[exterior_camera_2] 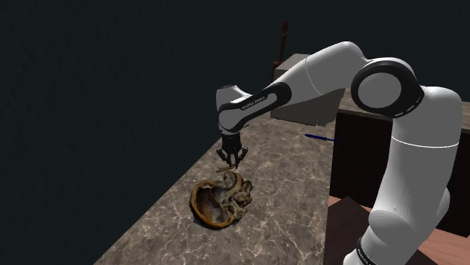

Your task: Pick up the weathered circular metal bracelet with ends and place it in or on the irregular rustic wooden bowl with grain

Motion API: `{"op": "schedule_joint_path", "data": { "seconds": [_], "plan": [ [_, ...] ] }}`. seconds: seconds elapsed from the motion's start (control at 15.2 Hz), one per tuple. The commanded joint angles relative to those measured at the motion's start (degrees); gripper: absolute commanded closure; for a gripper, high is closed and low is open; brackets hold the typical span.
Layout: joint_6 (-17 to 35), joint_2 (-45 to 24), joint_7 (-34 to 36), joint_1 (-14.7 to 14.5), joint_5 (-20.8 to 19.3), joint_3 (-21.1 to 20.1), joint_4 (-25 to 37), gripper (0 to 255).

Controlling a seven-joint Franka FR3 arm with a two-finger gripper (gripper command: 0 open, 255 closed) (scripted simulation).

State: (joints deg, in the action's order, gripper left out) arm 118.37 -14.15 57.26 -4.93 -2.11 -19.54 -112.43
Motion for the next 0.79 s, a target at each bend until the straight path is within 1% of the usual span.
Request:
{"op": "schedule_joint_path", "data": {
  "seconds": [0.0,0.2,0.73],
  "plan": [
    [-0.01,0.0,0.0,0.0,0.0,0.0,-0.01,255],
    [-0.01,0.0,0.0,0.0,0.0,0.0,-0.02,255],
    [-5.51,2.8,-0.52,0.28,1.05,-0.27,2.85,255]
  ]
}}
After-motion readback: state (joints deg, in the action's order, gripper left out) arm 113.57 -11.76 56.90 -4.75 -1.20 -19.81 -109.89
